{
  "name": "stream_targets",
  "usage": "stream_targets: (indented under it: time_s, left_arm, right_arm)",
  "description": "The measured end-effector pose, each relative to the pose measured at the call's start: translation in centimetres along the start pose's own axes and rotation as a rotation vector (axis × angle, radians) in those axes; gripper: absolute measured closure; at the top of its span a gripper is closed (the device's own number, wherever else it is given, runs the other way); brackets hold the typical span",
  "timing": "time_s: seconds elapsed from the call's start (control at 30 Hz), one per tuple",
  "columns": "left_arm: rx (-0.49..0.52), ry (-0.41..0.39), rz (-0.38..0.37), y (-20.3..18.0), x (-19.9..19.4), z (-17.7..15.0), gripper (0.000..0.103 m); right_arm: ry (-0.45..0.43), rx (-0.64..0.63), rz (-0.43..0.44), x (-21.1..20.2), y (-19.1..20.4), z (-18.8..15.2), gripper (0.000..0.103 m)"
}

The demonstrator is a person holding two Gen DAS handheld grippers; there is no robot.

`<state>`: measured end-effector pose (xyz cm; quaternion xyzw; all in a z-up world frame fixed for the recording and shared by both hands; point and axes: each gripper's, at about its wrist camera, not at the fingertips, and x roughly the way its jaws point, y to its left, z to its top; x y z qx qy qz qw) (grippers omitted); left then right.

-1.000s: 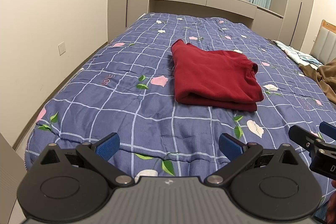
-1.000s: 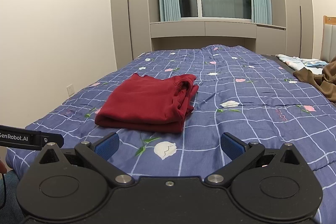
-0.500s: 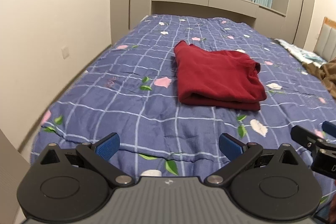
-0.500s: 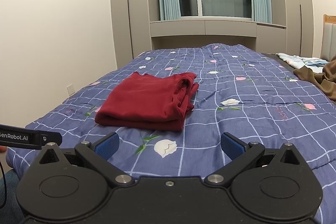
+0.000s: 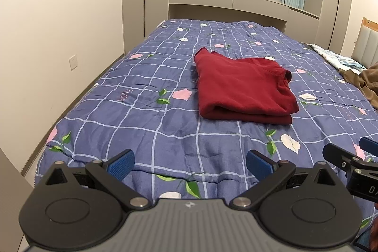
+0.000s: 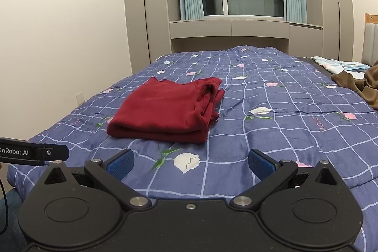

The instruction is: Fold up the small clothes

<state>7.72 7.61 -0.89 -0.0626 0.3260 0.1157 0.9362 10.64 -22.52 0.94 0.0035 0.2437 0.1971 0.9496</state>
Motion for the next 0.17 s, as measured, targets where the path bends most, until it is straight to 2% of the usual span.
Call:
stream_targets:
  time_s: [0.17]
  left_arm:
    - [-0.001,0.006,0.003,0.0,0.08,-0.01,0.001]
  right_arm:
    - [0.006,0.003,0.002,0.13,-0.03,-0.1,0.001]
